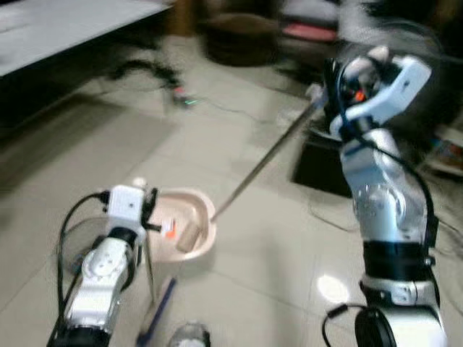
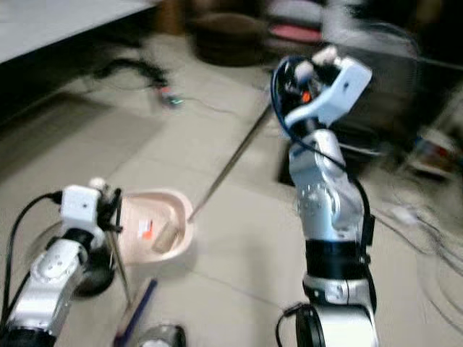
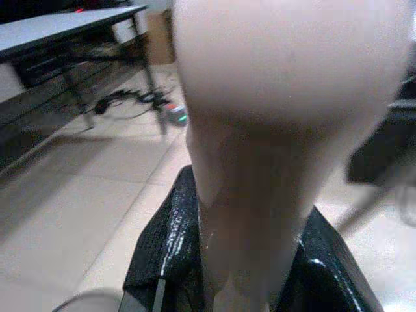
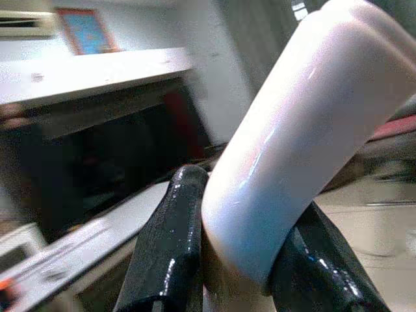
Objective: Sweep floor
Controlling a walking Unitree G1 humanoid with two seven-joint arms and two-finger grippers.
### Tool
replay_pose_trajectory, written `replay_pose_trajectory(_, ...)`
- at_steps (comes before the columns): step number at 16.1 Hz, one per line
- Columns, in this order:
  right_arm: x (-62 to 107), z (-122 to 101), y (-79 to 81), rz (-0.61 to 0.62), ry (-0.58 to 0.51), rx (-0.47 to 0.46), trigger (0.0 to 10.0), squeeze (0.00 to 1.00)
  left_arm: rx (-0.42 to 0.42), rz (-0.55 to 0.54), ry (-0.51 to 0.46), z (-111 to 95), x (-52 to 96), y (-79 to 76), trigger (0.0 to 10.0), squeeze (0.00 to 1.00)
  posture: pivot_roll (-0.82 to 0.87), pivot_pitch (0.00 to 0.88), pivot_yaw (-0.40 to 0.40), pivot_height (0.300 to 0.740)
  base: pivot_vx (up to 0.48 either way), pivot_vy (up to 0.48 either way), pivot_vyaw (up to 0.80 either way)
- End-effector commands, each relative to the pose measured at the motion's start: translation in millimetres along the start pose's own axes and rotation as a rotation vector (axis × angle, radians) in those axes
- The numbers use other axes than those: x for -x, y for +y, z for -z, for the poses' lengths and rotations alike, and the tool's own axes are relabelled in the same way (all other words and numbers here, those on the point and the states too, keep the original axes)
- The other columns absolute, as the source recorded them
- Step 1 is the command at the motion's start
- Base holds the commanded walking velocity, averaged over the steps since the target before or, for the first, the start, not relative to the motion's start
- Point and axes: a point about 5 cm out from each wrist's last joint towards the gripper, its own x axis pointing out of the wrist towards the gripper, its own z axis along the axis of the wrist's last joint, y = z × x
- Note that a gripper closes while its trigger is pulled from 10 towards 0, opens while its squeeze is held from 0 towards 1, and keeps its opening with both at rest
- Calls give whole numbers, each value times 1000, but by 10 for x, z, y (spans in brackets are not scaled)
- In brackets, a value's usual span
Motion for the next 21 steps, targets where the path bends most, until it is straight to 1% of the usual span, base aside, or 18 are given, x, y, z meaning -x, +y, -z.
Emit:
replay_pose_trajectory(1, -35, -111, 19, -2, -47, -26, 10000, 0, -42, 28, -46, -99, -4, -23, 10000, 0, -43, 0, 14, 740, 0, 0, 800)
replay_pose_trajectory(6, -81, -119, 3, 17, -51, -24, 10000, 0, -35, 26, -72, -172, -21, -17, 10000, 0, -36, 0, 10, 740, 0, 0, 800)
replay_pose_trajectory(14, -73, -92, -63, 60, -63, 4, 10000, 0, -34, 45, -76, -184, -38, -22, 10000, 0, -33, 0, 14, 740, 316, 0, 800)
replay_pose_trajectory(16, -74, -86, -84, 76, -68, 23, 10000, 0, -31, 46, -75, -183, -41, -20, 10000, 0, -32, 0, 14, 740, 334, 0, 0)
replay_pose_trajectory(19, -64, -77, -107, 93, -78, 11, 10000, 0, -28, 45, -72, -178, -43, -17, 10000, 0, -31, 0, 17, 740, 334, 0, 0)
replay_pose_trajectory(21, -53, -81, -136, 107, -85, 20, 10000, 0, -25, 44, -70, -169, -36, -17, 10000, 0, -31, 0, 16, 740, 334, 0, 0)
